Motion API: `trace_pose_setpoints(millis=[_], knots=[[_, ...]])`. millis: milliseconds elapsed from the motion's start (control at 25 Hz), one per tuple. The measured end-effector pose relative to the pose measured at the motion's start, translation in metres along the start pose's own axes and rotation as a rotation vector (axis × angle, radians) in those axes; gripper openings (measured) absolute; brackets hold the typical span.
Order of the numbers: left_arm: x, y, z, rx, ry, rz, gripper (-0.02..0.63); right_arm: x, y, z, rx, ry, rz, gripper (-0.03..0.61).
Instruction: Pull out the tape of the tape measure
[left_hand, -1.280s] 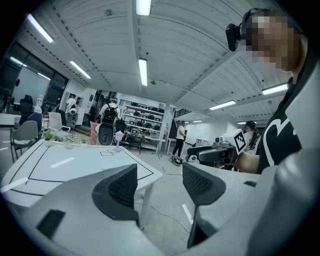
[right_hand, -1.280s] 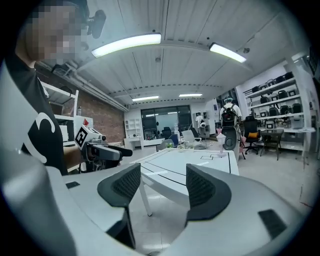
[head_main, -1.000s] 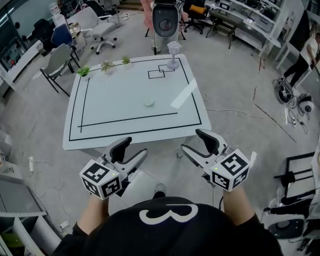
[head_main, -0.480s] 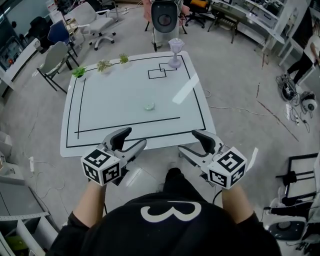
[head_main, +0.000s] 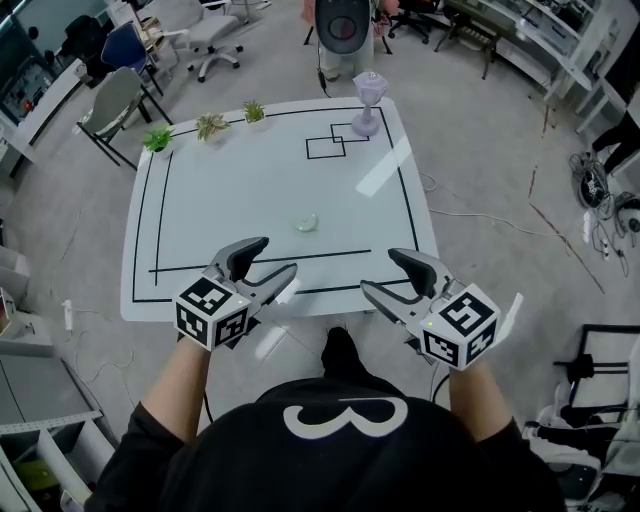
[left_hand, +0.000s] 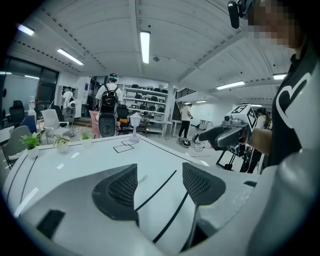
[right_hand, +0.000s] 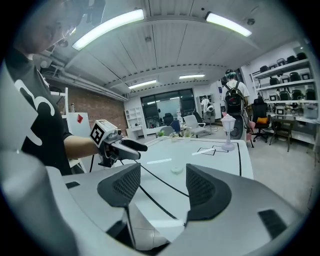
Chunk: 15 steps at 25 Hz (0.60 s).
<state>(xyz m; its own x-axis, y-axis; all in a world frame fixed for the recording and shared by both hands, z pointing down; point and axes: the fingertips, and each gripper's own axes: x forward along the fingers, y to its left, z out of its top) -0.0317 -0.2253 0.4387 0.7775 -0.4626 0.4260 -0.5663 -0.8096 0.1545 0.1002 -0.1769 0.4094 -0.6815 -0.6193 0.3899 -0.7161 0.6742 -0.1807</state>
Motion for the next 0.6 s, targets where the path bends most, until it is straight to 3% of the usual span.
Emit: trace_pose_setpoints(millis=[400,600], knots=[[0.054,0.043,0.013,0.147,0.103,-0.043,0.267,0.034,-0.043,0.027,-0.016,0.029,0.048,0.262],[0.082,0.055,-0.001,0.282,0.172,-0.094,0.267,0.047,-0.068,0.033,-0.009,0.04,0.047,0.262]])
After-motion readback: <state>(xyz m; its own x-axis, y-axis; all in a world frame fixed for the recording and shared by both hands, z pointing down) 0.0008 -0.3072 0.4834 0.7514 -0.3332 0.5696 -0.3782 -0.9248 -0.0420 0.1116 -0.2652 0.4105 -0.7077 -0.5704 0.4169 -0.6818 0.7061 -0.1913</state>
